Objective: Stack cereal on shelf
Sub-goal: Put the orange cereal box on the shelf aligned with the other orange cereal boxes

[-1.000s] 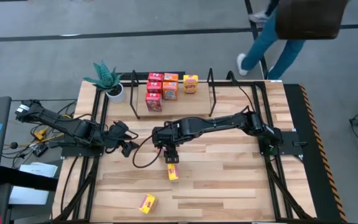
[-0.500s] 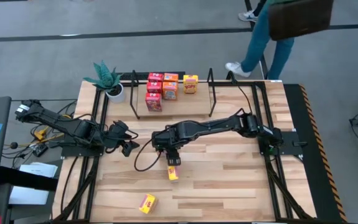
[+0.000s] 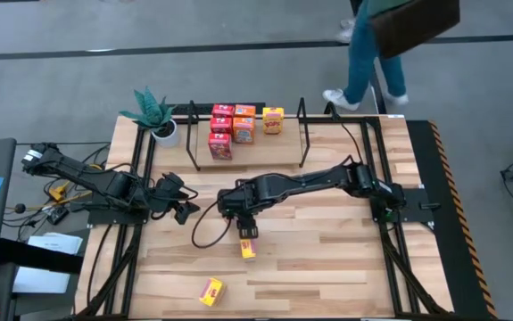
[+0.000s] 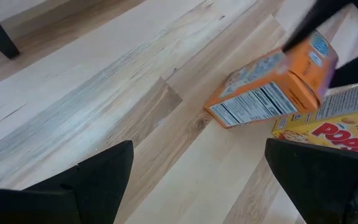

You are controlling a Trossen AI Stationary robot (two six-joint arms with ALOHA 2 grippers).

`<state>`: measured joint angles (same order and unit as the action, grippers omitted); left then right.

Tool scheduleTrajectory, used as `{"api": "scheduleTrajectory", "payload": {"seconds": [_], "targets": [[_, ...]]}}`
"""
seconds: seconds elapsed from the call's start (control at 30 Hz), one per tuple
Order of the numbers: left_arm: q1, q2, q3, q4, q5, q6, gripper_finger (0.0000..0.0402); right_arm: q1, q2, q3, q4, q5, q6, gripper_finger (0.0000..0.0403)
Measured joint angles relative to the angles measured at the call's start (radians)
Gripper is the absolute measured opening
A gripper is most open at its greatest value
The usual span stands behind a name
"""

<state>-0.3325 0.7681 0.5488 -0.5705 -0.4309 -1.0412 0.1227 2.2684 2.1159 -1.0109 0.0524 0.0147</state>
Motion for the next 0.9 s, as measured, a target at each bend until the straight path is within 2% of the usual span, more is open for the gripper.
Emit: {"api": "scheduleTrajectory", "payload": {"seconds": [0.27, 0.67, 0.9], "targets": [[0.000, 0.000, 0.000, 0.000, -0.016, 0.000, 0.0355, -0.001, 0.000, 0.047, -0.031, 0.004, -0.013, 0.0223], [0.000, 0.000, 0.000, 0.000, -0.021, -0.011, 0.0355, -0.005, -0.008, 0.052, -0.036, 0.001, -0.043, 0.0122], [0.000, 0.000, 0.000, 0.004, -0.020, -0.017, 0.0355, -0.034, -0.114, 0.053, -0.075, -0.007, -0.093, 0.0113]]}}
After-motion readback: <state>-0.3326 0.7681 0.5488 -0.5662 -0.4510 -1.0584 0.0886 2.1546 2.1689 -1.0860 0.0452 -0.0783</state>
